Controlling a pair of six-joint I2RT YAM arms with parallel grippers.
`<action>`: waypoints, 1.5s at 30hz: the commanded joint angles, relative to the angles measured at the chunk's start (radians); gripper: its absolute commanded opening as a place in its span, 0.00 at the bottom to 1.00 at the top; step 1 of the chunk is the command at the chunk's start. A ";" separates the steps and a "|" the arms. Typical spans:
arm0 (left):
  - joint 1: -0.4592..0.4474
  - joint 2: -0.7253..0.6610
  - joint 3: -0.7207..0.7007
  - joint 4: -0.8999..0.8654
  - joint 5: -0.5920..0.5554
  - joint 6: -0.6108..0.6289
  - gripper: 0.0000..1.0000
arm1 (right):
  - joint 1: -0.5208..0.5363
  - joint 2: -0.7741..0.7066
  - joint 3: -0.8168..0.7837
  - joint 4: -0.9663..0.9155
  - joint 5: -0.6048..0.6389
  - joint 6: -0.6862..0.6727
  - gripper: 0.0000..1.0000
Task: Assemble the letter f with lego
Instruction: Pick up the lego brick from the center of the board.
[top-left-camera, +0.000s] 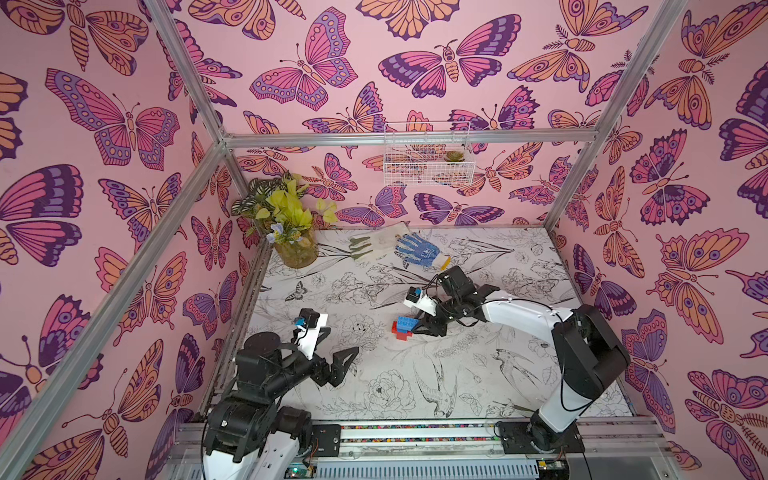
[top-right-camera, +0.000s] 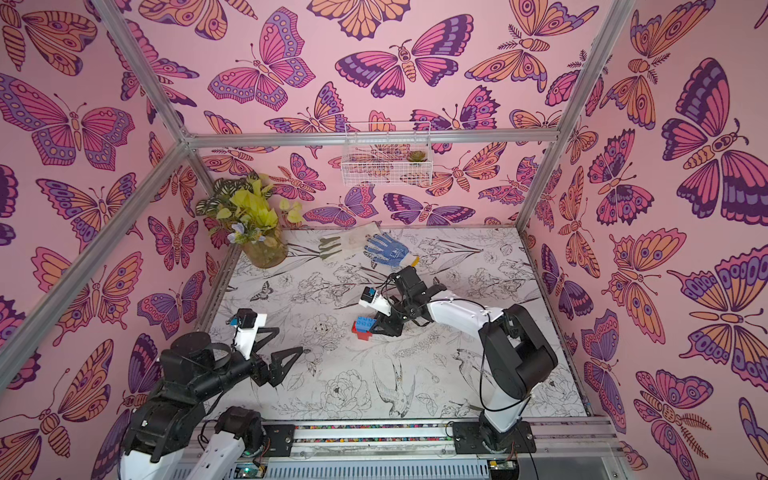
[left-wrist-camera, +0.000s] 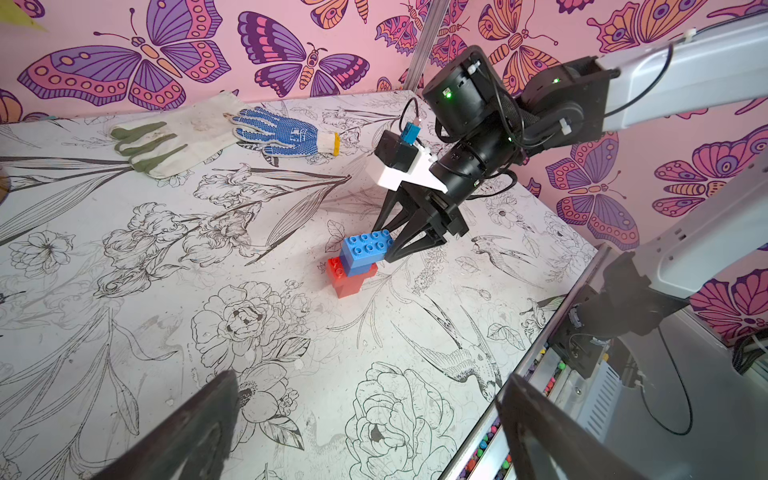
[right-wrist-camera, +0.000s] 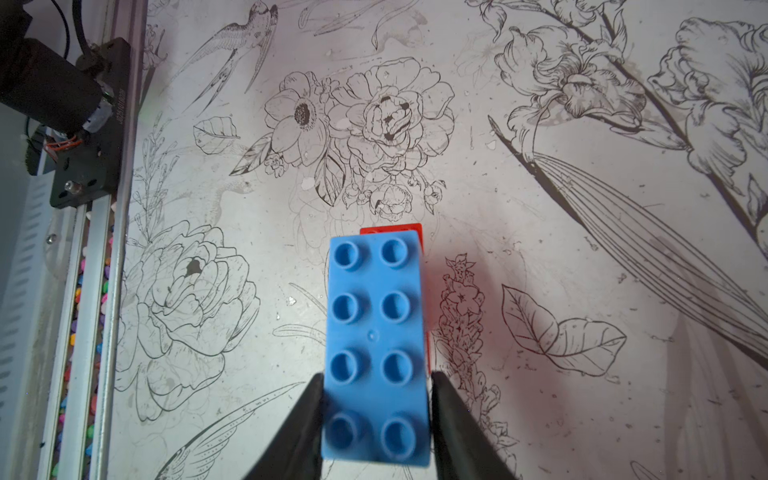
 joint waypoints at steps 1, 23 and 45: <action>-0.003 -0.001 -0.016 0.021 0.024 0.000 0.99 | -0.003 0.005 0.029 -0.019 -0.021 0.005 0.36; -0.003 0.089 0.040 0.035 0.040 0.026 0.99 | -0.002 -0.103 0.104 -0.135 0.008 -0.019 0.23; -0.003 0.468 0.002 0.845 0.303 0.058 1.00 | -0.032 -0.327 0.369 -0.376 0.023 -0.062 0.21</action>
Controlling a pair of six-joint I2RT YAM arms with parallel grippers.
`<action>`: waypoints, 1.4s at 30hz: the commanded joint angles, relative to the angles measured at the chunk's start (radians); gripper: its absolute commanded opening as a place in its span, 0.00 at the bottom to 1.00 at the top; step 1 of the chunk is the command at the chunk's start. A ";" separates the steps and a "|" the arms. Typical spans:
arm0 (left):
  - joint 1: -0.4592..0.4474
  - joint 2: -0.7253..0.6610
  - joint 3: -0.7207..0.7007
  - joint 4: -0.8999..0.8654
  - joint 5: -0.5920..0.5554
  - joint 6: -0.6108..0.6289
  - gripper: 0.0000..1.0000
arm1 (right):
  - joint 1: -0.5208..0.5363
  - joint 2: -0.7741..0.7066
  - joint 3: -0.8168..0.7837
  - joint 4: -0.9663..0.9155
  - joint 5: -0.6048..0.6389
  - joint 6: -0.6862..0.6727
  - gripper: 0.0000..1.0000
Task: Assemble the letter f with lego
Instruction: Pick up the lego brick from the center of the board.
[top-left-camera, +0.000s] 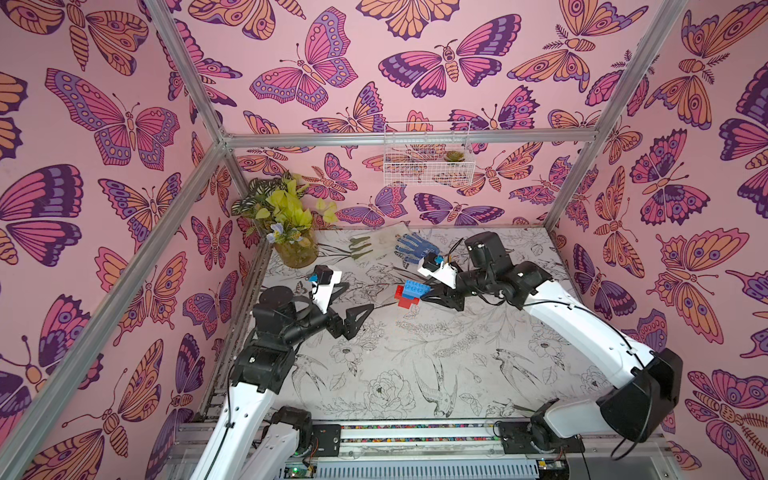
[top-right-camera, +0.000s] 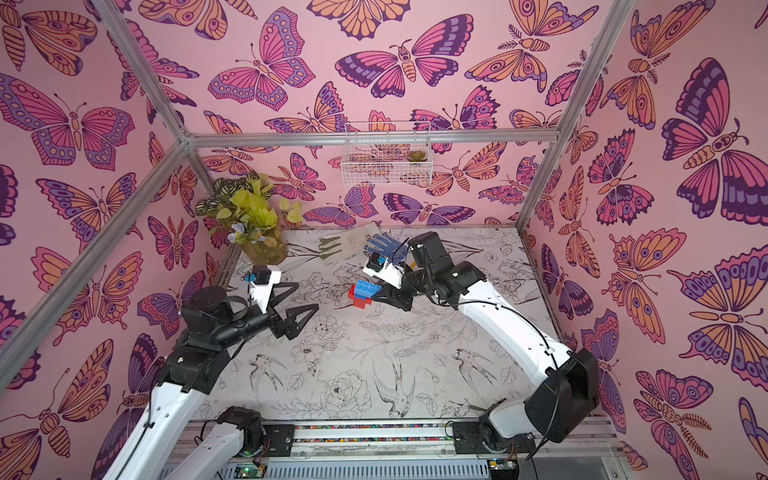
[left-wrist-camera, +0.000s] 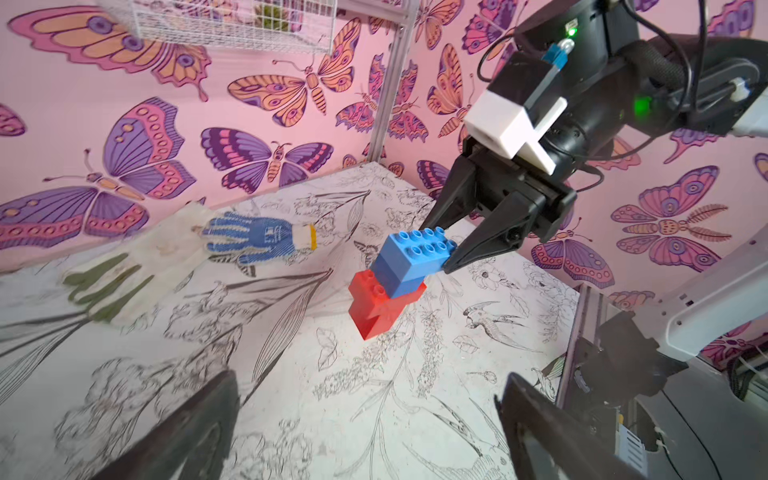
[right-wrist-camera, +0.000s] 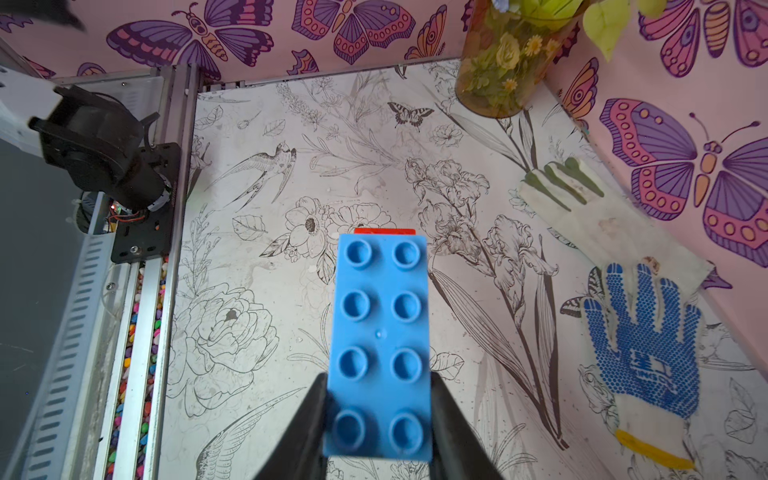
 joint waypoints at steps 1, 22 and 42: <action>-0.003 0.090 -0.006 0.258 0.146 0.072 1.00 | -0.004 -0.048 0.069 -0.070 -0.005 -0.007 0.21; -0.003 0.410 0.084 0.425 0.574 0.379 0.99 | 0.004 -0.054 0.149 -0.144 -0.059 -0.009 0.19; -0.021 0.403 0.091 0.425 0.585 0.378 0.93 | 0.095 0.049 0.269 -0.167 -0.076 -0.024 0.18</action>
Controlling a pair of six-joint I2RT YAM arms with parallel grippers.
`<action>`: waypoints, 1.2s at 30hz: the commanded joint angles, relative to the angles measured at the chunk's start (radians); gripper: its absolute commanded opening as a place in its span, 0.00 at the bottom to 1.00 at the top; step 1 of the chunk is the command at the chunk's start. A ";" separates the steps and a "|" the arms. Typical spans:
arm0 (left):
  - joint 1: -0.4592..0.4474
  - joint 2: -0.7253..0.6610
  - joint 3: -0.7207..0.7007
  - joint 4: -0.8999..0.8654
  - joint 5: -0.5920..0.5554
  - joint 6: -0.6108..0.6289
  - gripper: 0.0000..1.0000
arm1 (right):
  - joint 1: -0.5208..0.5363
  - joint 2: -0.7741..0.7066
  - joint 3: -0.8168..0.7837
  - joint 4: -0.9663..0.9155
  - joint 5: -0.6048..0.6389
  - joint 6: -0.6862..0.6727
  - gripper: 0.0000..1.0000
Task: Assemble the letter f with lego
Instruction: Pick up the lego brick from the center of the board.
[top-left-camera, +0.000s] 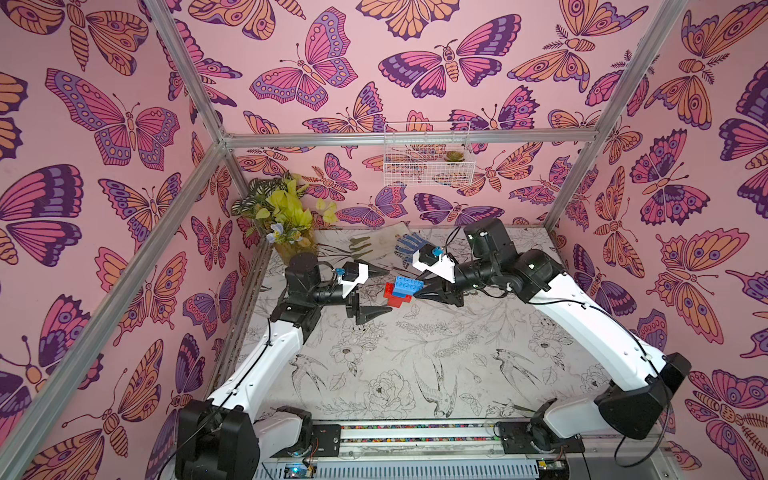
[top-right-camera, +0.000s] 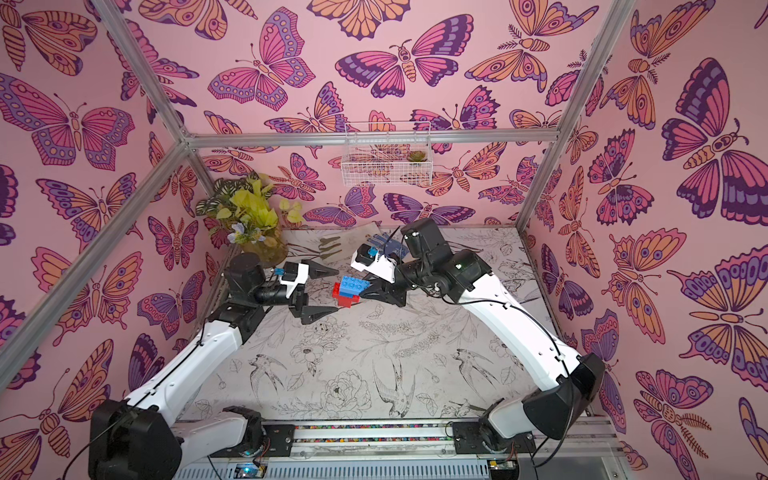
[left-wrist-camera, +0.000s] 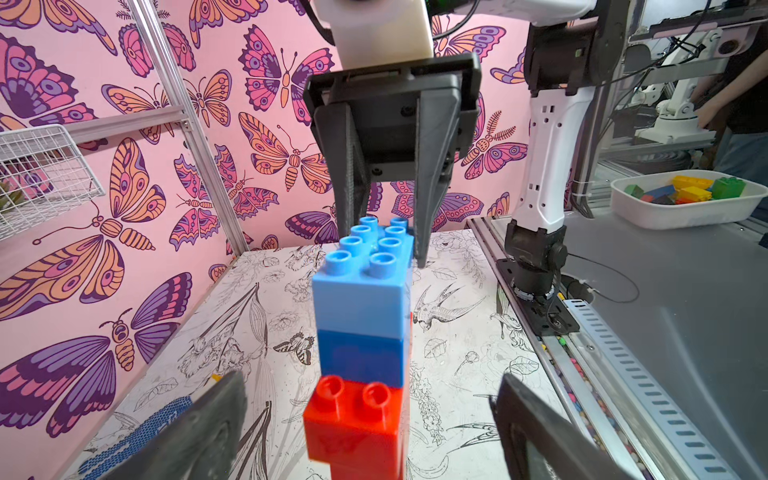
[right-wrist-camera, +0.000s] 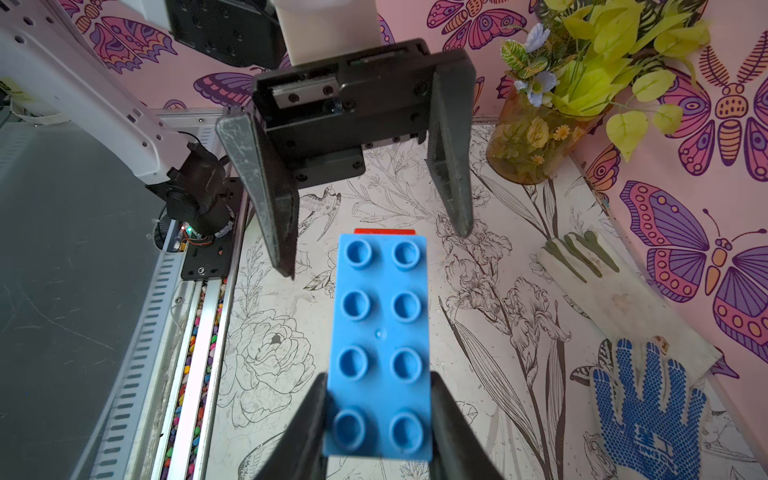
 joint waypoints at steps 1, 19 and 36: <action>-0.007 -0.005 0.017 0.011 0.019 0.003 0.93 | 0.013 0.012 0.050 -0.017 -0.013 -0.018 0.18; -0.007 -0.004 0.011 0.011 0.007 -0.015 0.71 | 0.027 0.030 0.097 -0.072 -0.009 -0.052 0.17; -0.006 -0.010 0.007 0.011 -0.013 -0.050 0.55 | 0.026 0.015 0.081 -0.067 0.041 -0.060 0.17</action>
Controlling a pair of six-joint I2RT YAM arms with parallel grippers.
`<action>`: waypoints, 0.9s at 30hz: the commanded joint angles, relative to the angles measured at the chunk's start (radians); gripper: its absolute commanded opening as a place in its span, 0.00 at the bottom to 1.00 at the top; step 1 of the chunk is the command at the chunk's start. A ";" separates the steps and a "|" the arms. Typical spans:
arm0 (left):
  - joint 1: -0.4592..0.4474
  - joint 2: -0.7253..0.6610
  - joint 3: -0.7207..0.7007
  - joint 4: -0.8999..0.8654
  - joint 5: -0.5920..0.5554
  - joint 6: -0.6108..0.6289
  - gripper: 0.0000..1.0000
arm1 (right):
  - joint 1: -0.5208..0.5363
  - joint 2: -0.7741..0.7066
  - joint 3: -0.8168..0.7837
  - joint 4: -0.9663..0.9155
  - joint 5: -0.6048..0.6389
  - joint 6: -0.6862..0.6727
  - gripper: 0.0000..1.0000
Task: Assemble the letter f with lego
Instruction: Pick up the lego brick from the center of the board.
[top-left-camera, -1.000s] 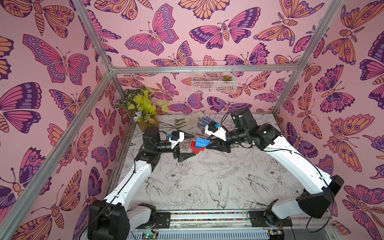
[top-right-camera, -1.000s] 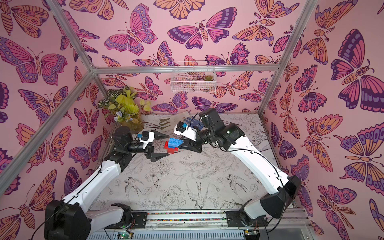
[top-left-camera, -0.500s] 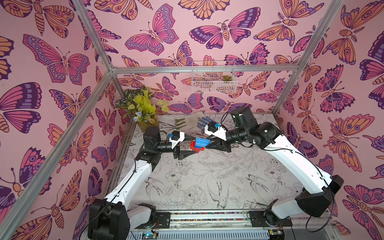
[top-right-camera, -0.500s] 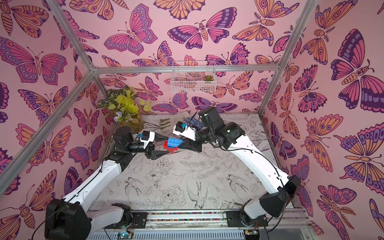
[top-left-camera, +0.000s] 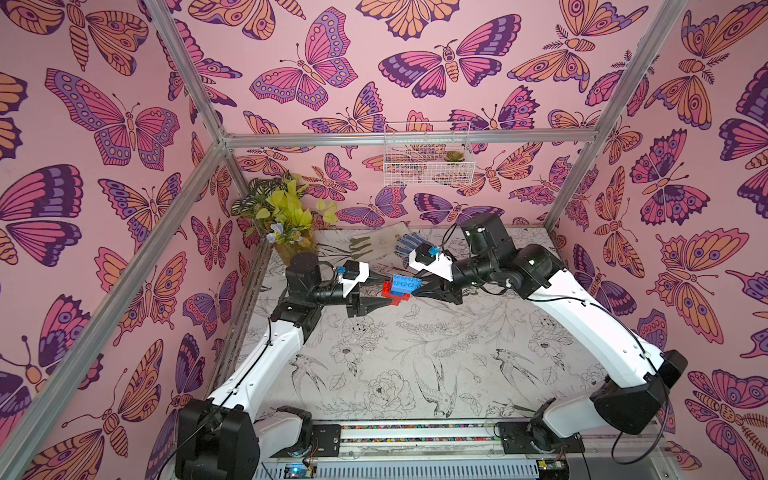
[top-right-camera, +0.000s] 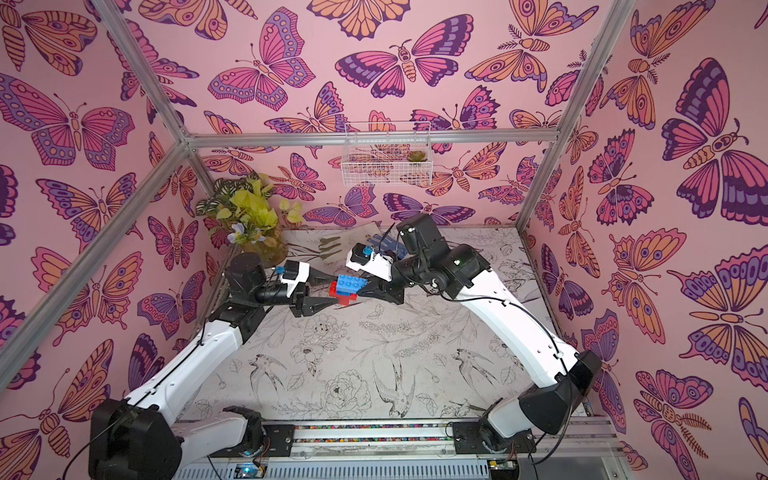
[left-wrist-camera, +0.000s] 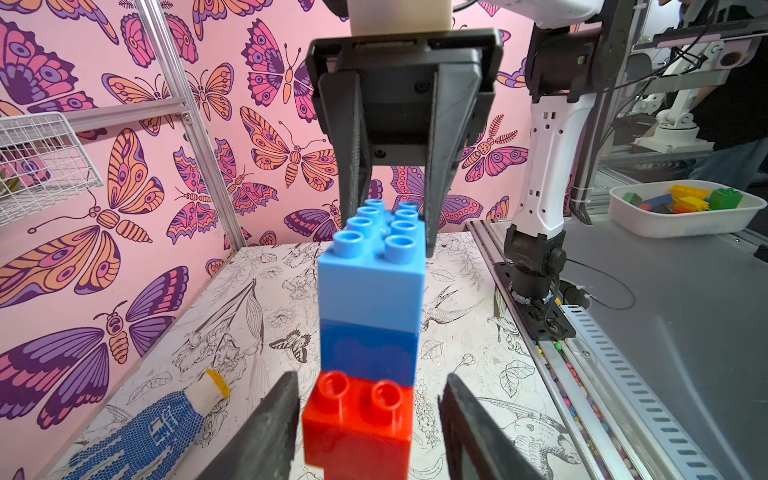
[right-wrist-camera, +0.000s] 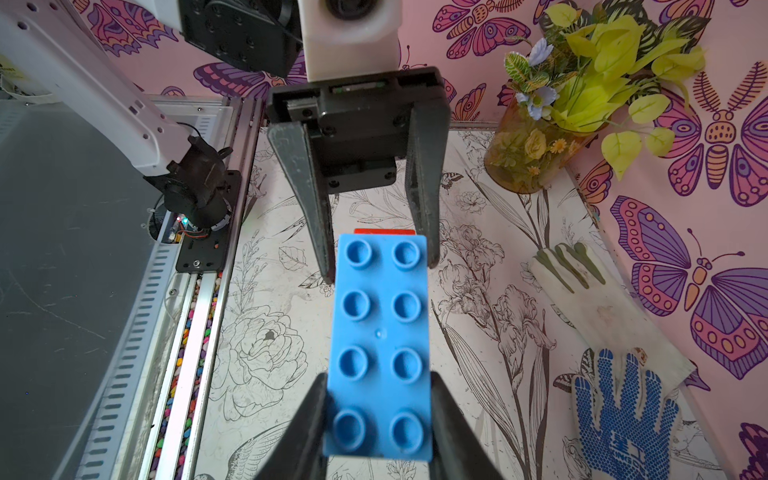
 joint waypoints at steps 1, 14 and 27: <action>-0.001 -0.012 0.005 0.011 -0.001 -0.014 0.55 | 0.009 -0.011 0.004 -0.010 0.013 -0.017 0.17; 0.000 -0.006 0.016 -0.002 0.035 -0.019 0.41 | 0.009 -0.016 0.008 -0.008 0.025 -0.018 0.16; 0.000 -0.003 0.022 -0.017 0.034 -0.016 0.20 | 0.008 -0.022 0.010 -0.007 0.031 -0.018 0.16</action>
